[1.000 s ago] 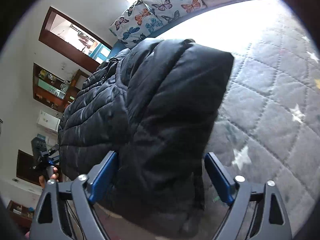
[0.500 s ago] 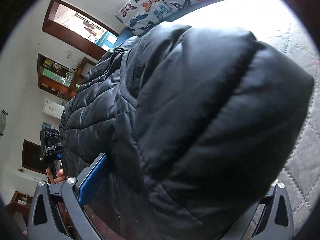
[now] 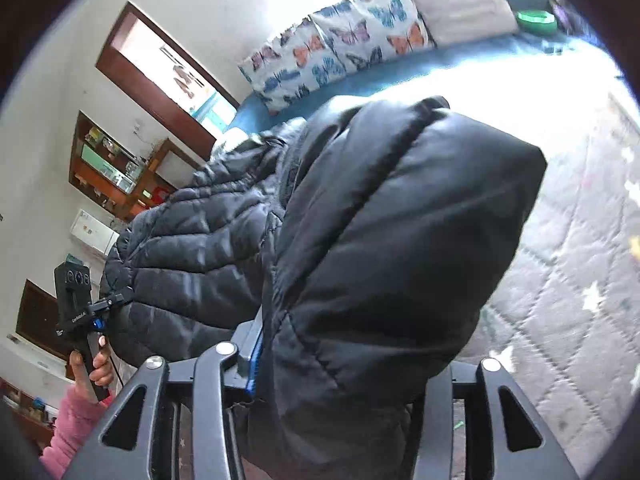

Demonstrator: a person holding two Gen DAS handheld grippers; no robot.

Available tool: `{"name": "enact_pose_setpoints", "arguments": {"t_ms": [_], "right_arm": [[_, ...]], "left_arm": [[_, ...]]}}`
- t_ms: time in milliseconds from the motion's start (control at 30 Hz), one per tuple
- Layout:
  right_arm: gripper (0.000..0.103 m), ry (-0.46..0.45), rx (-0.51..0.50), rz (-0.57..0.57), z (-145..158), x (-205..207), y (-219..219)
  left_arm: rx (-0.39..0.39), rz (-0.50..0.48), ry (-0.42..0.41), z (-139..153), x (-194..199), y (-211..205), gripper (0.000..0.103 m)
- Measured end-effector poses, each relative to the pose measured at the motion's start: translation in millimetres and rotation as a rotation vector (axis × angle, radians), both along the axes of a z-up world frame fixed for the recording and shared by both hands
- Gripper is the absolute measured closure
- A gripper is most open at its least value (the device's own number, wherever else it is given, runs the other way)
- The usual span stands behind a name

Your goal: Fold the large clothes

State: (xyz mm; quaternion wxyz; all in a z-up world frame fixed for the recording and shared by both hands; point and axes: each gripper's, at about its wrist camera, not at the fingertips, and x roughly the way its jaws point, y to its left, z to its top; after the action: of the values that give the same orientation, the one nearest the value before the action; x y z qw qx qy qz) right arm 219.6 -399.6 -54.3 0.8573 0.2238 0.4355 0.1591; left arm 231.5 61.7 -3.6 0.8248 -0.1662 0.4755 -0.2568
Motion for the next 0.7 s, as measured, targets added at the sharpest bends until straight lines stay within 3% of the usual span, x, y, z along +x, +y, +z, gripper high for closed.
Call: {"name": "enact_pose_setpoints", "arguments": {"t_ms": [200, 267, 400, 567, 700], "right_arm": [[0.059, -0.057, -0.056, -0.042, 30.3, -26.8, -33.2], [0.060, -0.070, -0.085, -0.068, 40.6, -36.6, -46.5], [0.060, -0.094, -0.144, -0.114, 61.3, -58.0, -84.6], [0.060, -0.060, -0.202, -0.193, 59.0, -66.4, -125.6], [0.059, -0.022, -0.213, -0.245, 39.1, -64.5, -152.1]], "left_arm": [[-0.032, -0.077, -0.020, 23.8, 1.9, -80.6, 0.039], [-0.050, -0.121, -0.023, 27.2, 4.2, -114.7, 0.048], [-0.064, -0.200, -0.030, 34.3, 1.8, -191.7, 0.049], [-0.055, -0.260, 0.001, 12.2, 10.2, -278.1, 0.049], [-0.026, -0.265, 0.014, -13.5, 16.3, -315.3, 0.046]]}}
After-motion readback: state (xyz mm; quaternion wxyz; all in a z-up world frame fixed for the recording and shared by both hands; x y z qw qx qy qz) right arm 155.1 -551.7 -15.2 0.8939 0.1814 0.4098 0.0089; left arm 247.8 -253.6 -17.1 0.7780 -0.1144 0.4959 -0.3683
